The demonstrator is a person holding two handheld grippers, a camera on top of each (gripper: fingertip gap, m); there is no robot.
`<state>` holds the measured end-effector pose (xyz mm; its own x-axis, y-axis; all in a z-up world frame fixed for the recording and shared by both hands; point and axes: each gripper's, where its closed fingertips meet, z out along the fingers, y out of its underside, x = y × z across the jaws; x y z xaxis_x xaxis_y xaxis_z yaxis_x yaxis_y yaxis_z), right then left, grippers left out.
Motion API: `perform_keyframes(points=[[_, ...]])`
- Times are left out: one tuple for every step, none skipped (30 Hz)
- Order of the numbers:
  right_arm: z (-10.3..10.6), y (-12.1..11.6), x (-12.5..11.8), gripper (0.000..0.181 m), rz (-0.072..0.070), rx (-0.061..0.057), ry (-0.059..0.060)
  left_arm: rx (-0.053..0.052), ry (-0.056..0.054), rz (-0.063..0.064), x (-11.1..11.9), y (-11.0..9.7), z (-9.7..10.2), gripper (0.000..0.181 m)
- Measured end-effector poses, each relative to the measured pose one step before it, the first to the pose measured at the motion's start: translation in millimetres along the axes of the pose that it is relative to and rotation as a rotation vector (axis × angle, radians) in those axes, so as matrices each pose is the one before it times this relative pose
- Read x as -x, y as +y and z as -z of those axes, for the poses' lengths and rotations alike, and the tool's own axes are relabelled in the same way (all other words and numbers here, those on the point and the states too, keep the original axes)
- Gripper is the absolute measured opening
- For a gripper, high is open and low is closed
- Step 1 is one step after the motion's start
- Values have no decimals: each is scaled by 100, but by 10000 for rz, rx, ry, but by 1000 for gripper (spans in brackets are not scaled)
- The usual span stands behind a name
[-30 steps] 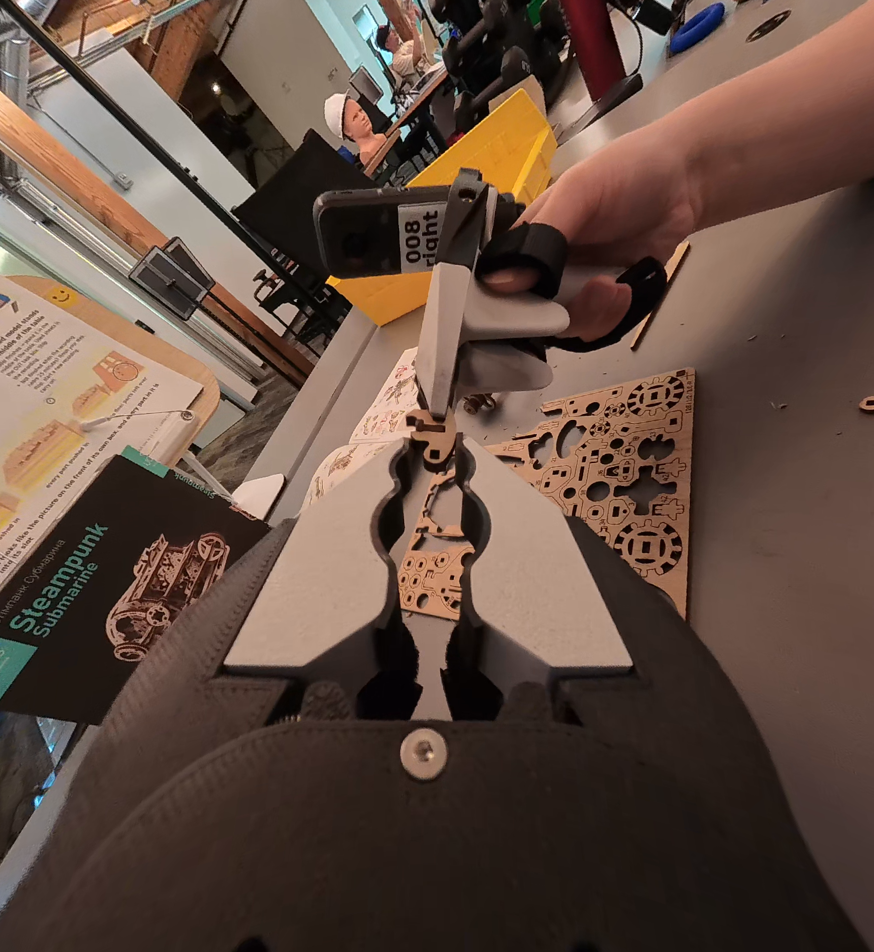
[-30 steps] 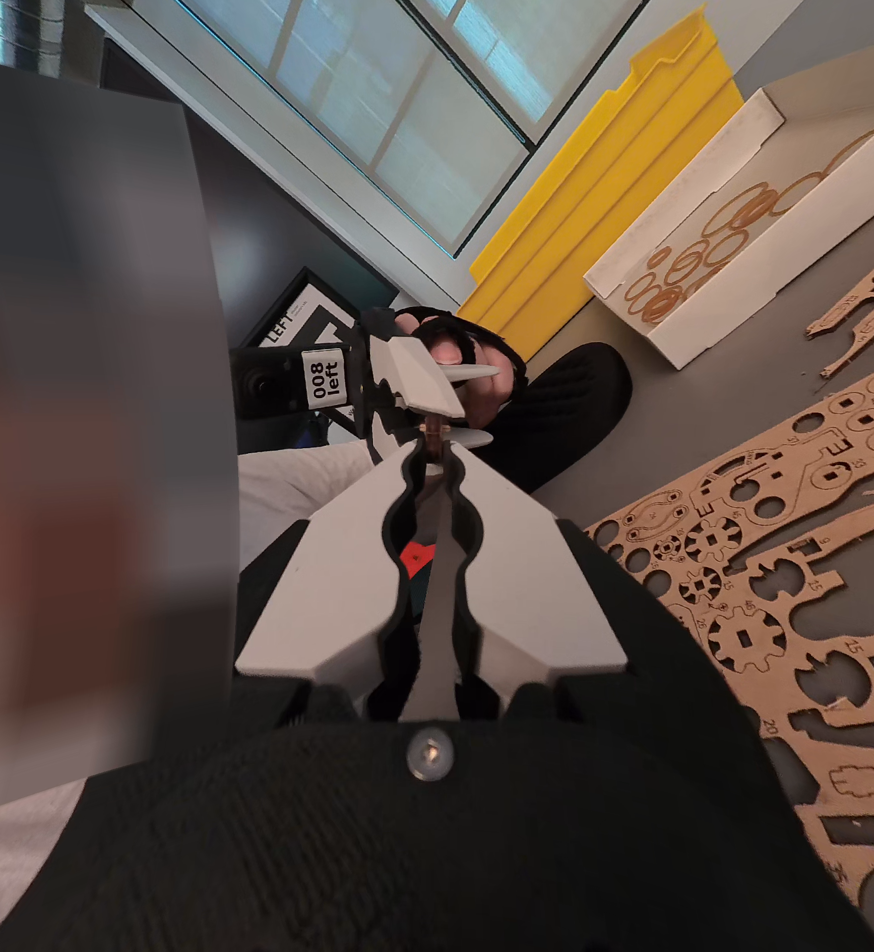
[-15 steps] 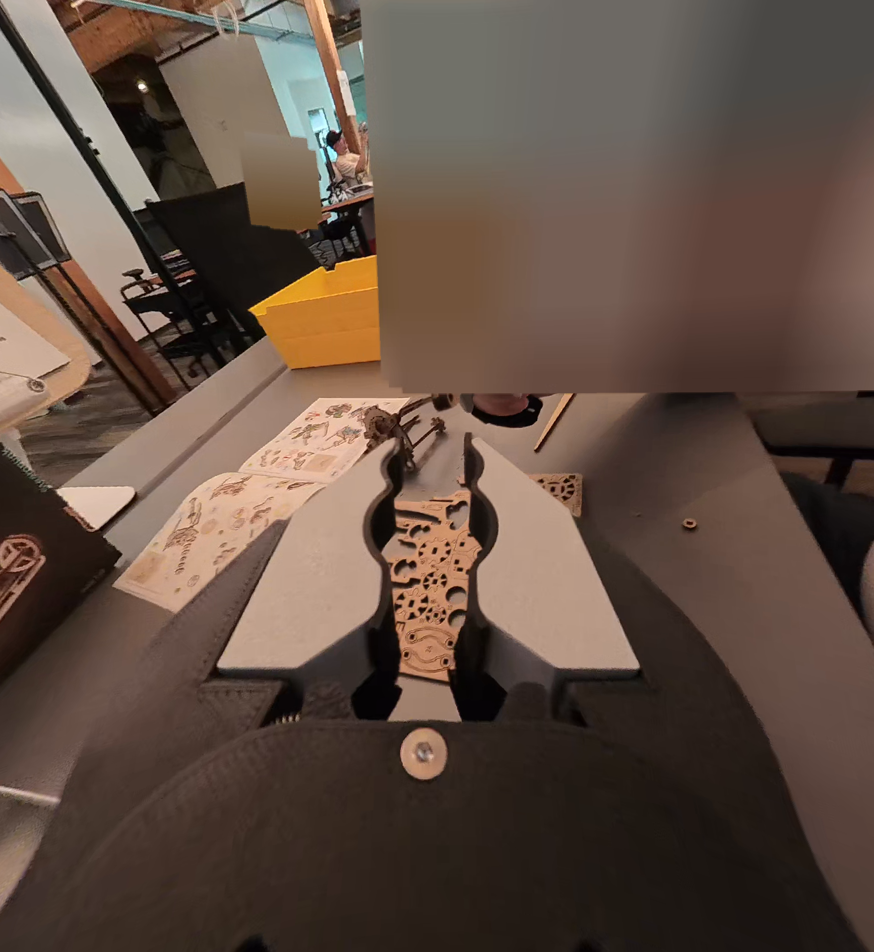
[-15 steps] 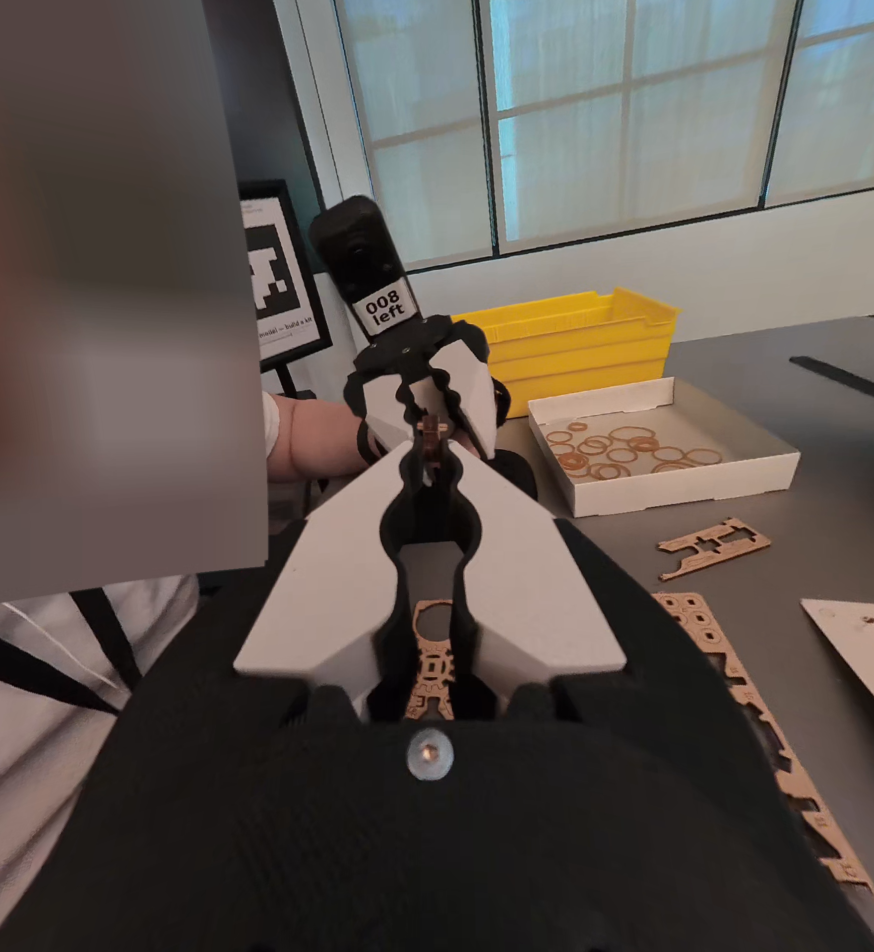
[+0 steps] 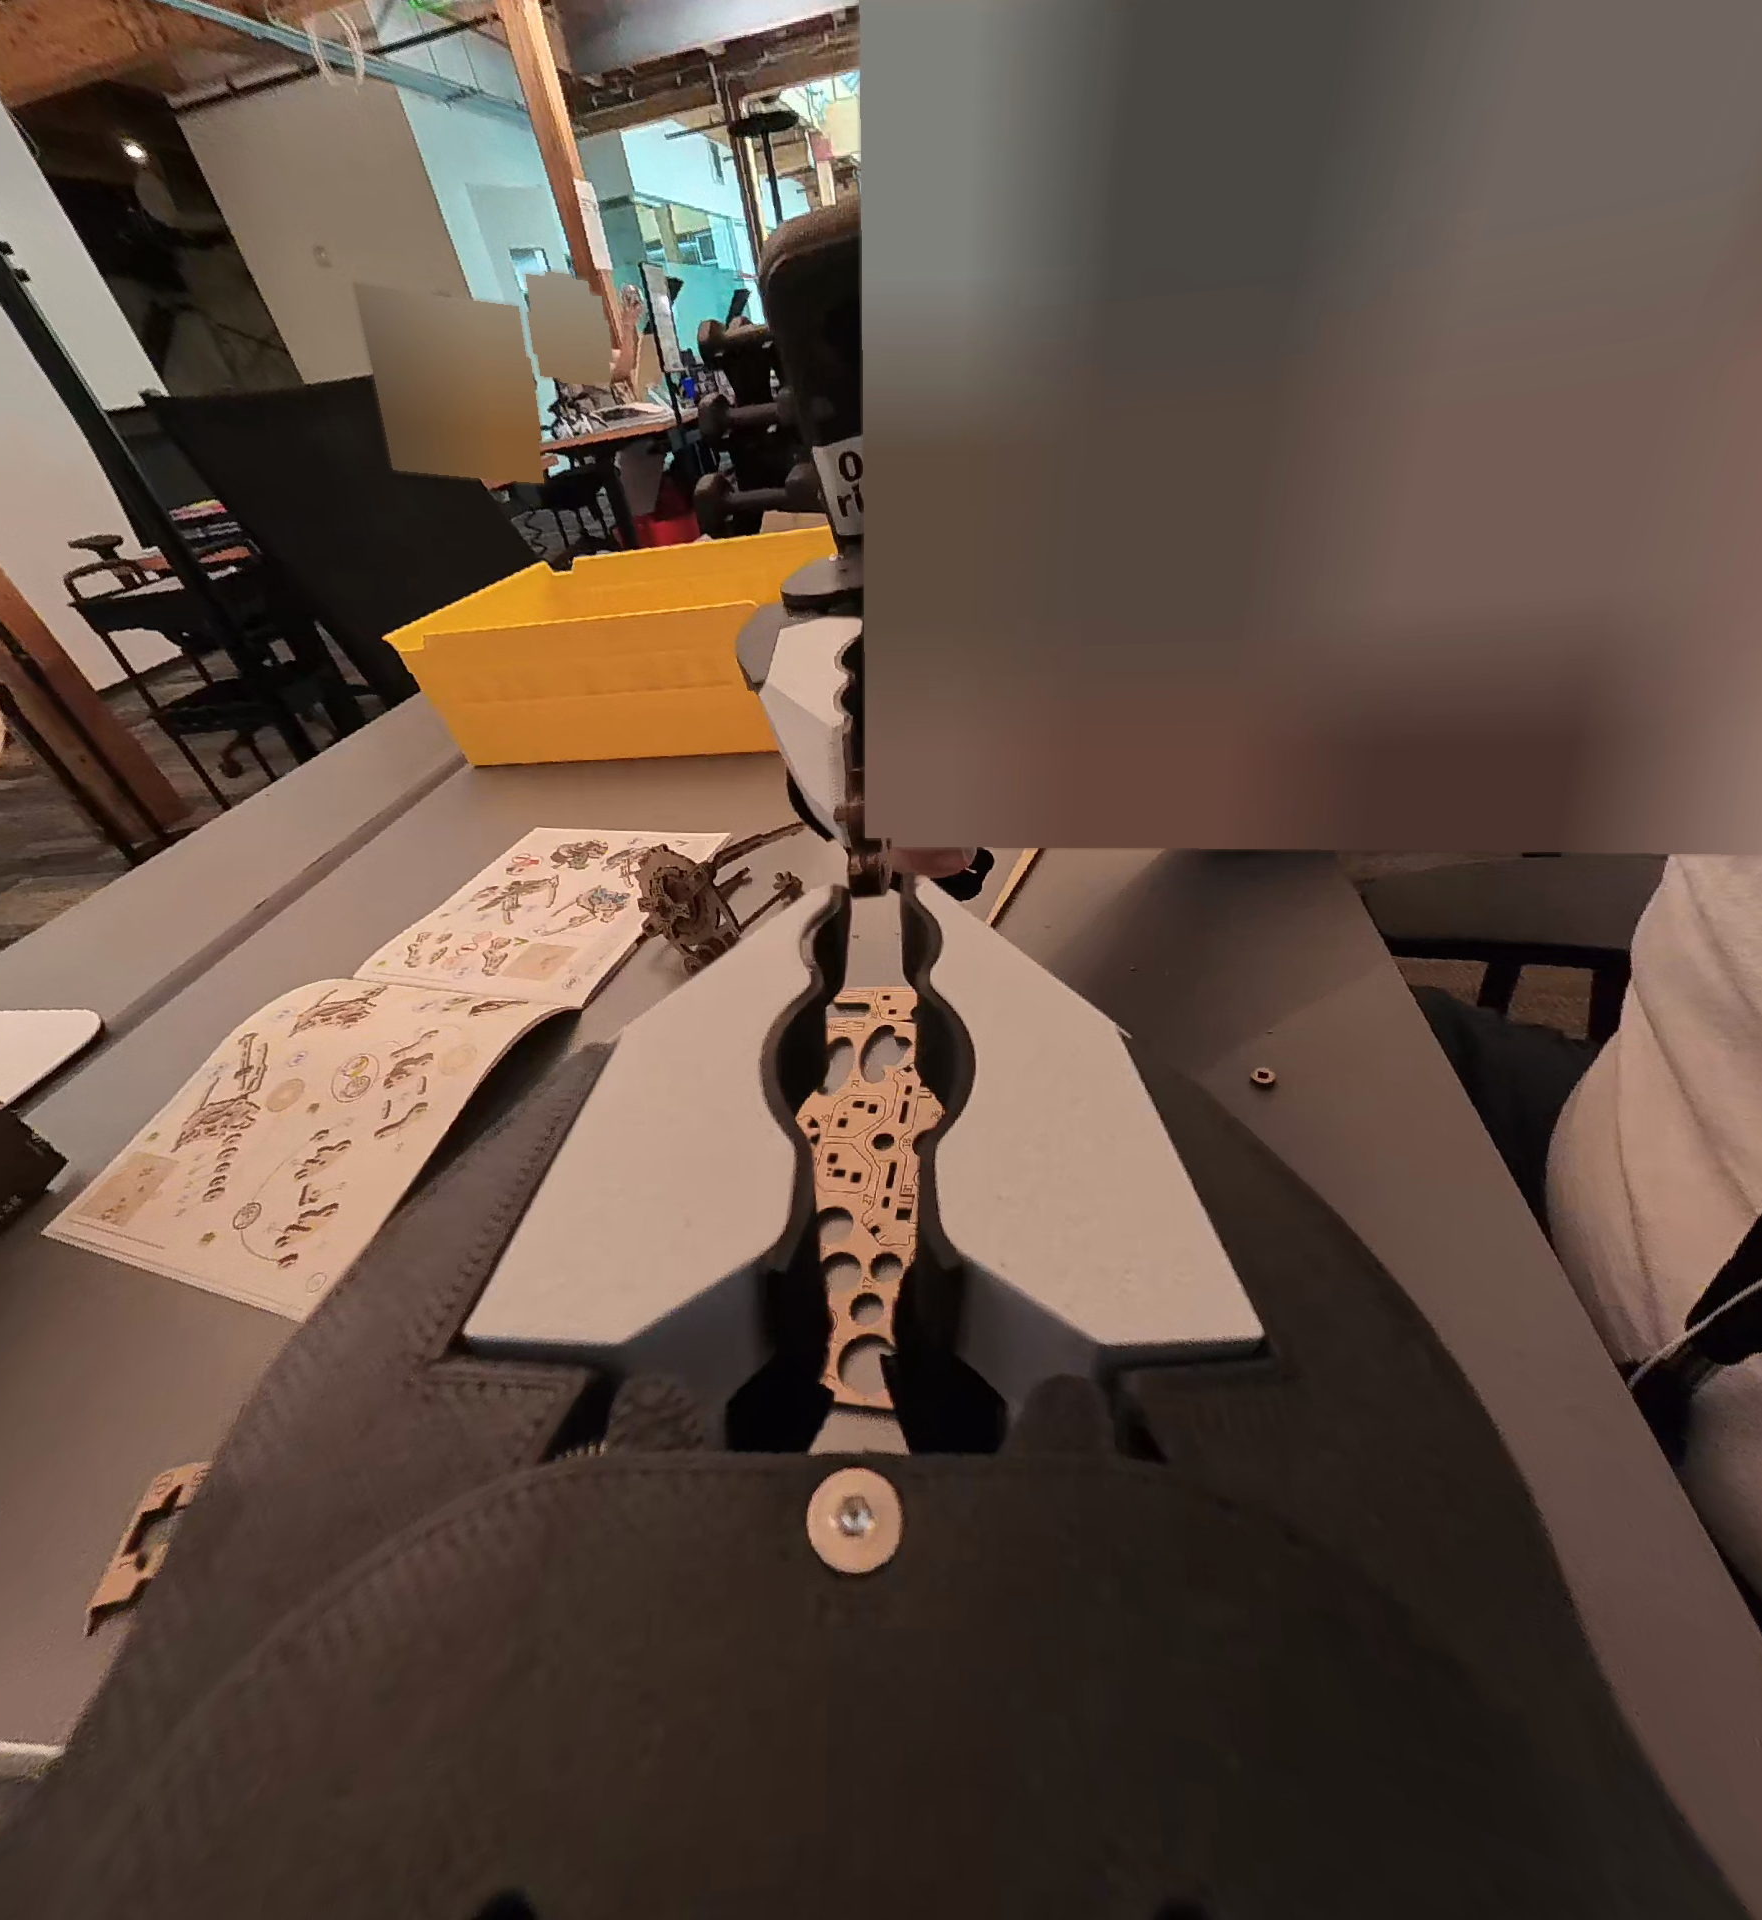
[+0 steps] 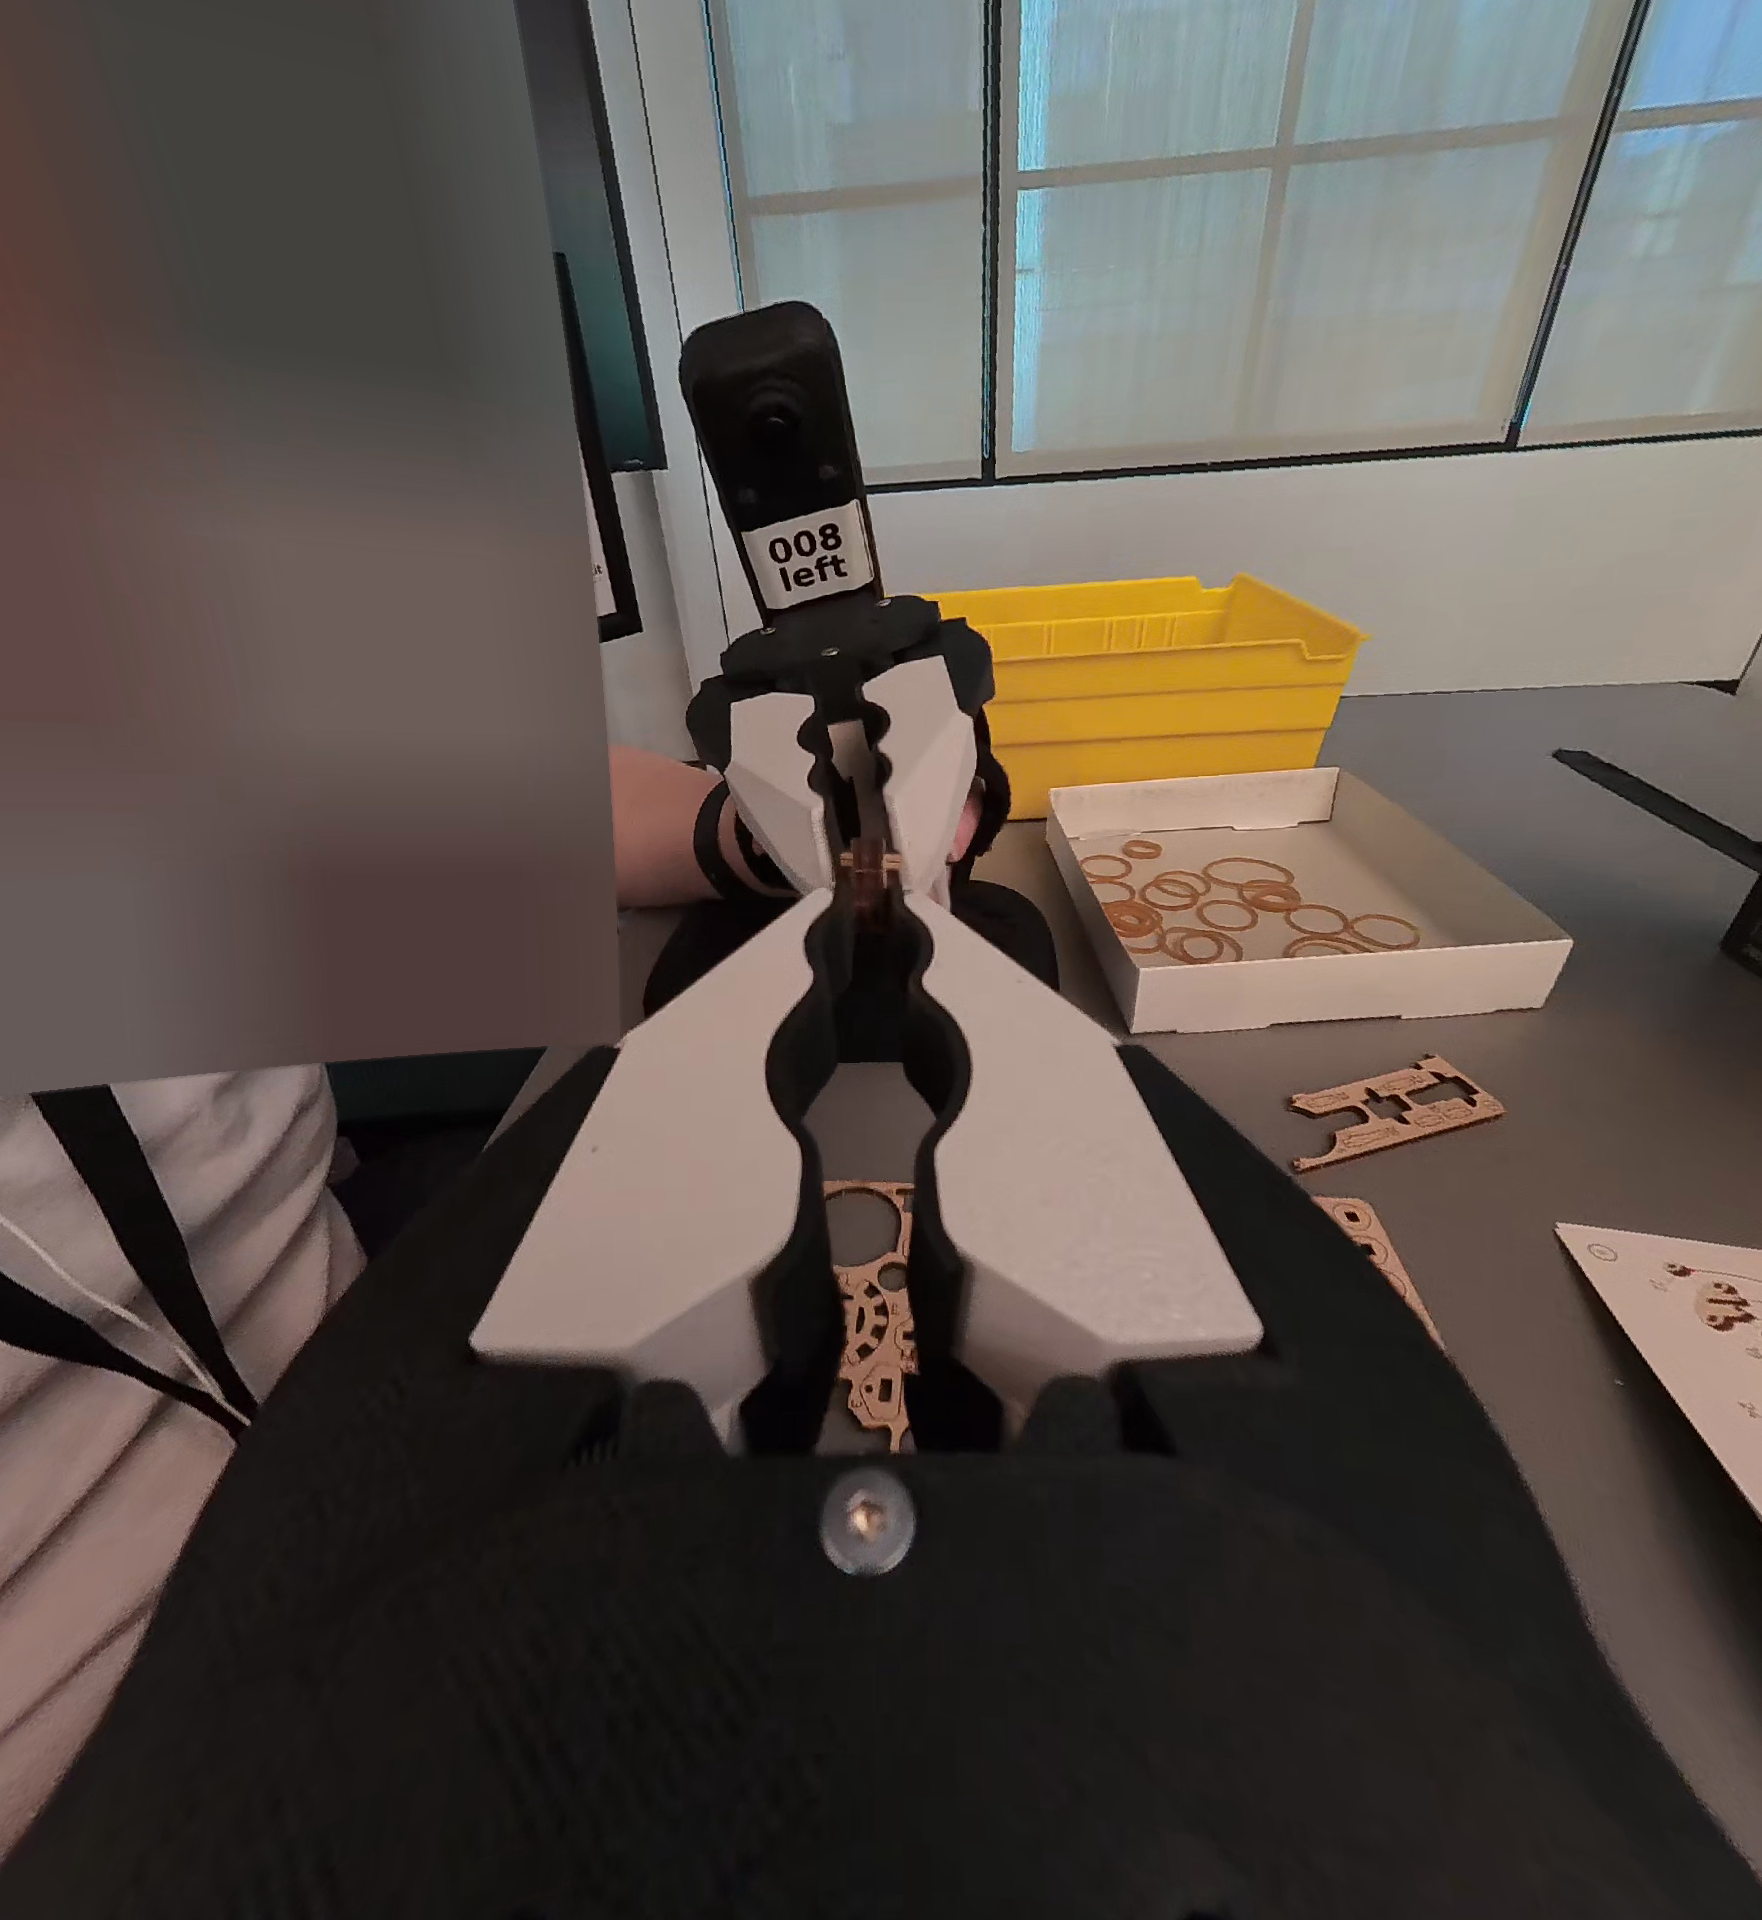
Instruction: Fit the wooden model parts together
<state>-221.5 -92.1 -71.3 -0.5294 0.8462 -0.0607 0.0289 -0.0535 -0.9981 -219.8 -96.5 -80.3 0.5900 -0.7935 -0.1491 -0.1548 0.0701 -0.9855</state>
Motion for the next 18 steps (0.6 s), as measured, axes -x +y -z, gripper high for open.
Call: perform_keyframes(points=[[-36, 146, 5, 4, 17, 47, -4, -76, -34, 29, 53, -57, 19, 6], [-12, 25, -26, 3, -11, -25, 15, -28, 14, 64, 24, 6, 19, 6], [-3, 53, -30, 3, -44, -10, 9, 6, 55, 141, 21, 44, 2, 5], [6, 9, -32, 4, -65, -40, 0, -11, 80, 202, 14, 17, 3, 5], [11, 0, -37, 3, -68, -53, 2, -30, 87, 253, 25, 8, -16, 5], [13, 38, -69, 4, -77, -39, 24, -11, 79, 284, 60, 48, -22, 4], [20, 86, -167, 4, -99, -23, 67, 15, 50, 305, 132, 116, -25, 4], [16, 117, -206, 3, -144, -17, 70, 23, 55, 322, 174, 134, -23, 4], [-32, 131, -261, 3, -218, -21, 98, 9, 40, 310, 245, 142, 2, 4], [-50, 110, -344, 3, -310, -46, 141, -13, 6, 305, 315, 128, 24, 5], [-57, 111, -347, 3, -373, -52, 136, -18, 19, 328, 313, 132, 37, 5], [-63, 89, -256, 3, -423, -61, 83, -27, 62, 326, 249, 83, 41, 5], [-48, 63, -231, 3, -477, -62, 78, -17, 48, 286, 230, 78, 38, 5], [-28, 118, -314, 3, -474, -10, 136, 36, -32, 260, 307, 135, 18, 5], [8, 121, -299, 3, -336, 0, 114, 55, -45, 251, 270, 148, -25, 5], [4, 76, -189, 3, -266, -32, 62, 28, 21, 206, 160, 112, -34, 6], [-10, 59, -105, 3, -220, -51, 23, 1, 64, 183, 81, 51, 9, 6], [-10, 32, -40, 3, -206, -57, -18, -12, 114, 193, 16, 24, 19, 6]])
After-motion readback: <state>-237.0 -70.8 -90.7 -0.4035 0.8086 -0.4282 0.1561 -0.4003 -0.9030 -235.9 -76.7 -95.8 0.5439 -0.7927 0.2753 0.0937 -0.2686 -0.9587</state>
